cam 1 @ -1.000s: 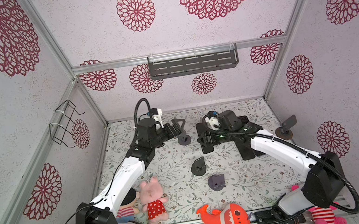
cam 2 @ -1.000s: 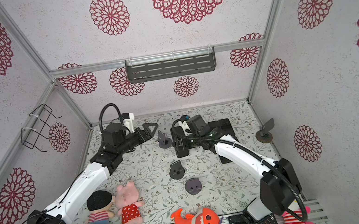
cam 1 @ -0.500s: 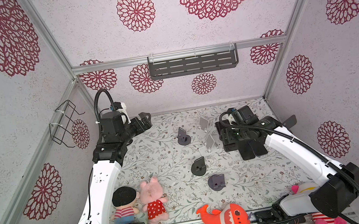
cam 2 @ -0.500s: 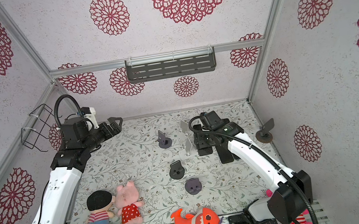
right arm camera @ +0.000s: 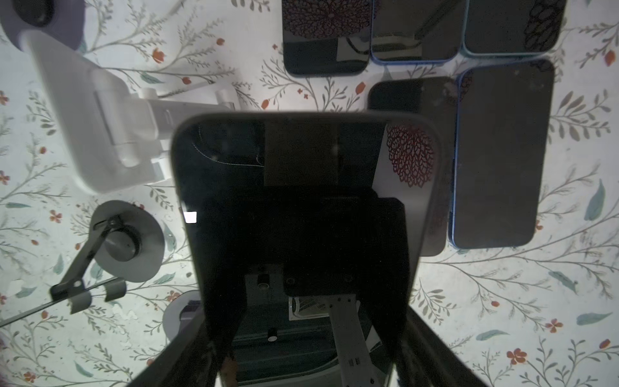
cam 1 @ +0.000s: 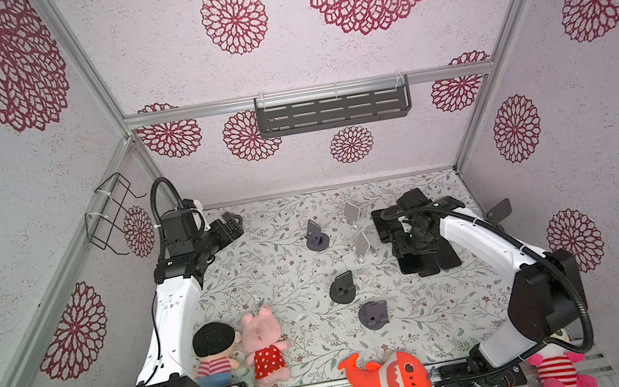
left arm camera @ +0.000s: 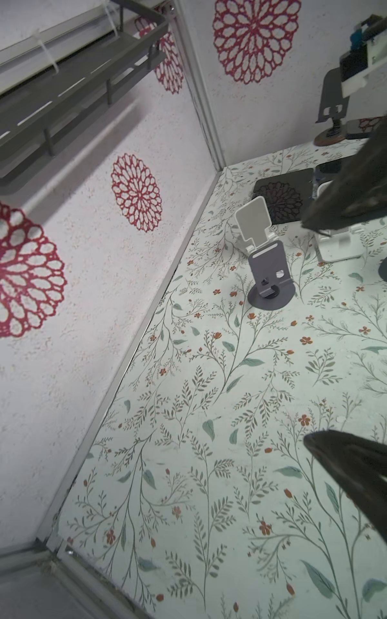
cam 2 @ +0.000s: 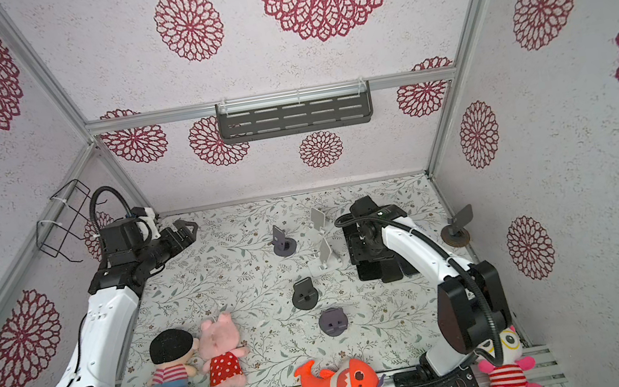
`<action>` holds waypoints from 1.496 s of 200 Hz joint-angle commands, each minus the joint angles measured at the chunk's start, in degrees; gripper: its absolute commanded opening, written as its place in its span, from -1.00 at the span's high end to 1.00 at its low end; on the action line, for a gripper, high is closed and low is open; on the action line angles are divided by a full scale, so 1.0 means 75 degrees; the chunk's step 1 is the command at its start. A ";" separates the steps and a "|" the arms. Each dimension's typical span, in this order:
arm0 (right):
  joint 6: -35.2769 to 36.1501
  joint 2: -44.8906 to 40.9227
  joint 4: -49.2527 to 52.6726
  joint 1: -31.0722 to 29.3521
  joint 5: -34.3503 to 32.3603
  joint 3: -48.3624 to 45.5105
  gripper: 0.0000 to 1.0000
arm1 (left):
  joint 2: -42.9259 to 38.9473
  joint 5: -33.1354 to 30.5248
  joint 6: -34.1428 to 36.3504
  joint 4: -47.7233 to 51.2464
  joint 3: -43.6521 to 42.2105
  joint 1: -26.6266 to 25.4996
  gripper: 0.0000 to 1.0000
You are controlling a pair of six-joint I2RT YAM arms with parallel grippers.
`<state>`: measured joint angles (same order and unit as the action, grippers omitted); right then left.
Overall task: Remove the phone from the phone stand
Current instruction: 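Carry the phone with the right gripper and lower it beside the lying phones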
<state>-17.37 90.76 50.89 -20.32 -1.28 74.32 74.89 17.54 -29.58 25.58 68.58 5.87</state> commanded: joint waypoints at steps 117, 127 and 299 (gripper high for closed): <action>0.0460 0.2155 -0.1114 0.0219 -0.0240 0.0078 0.93 | 0.0361 0.0942 -0.0462 -0.0571 0.0015 0.0515 -0.90; 0.0470 0.2197 -0.1161 0.0235 -0.0240 0.0060 0.86 | 0.0350 0.0954 -0.0463 -0.0574 0.0018 0.0518 -0.90; 0.0582 0.2586 -0.1091 0.0303 -0.0392 0.0027 -0.46 | 0.0339 0.1160 -0.0539 -0.0642 0.0015 0.0534 -0.93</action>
<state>-13.93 110.30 41.17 -18.83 -2.33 74.39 77.19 25.34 -33.69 22.48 68.53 9.32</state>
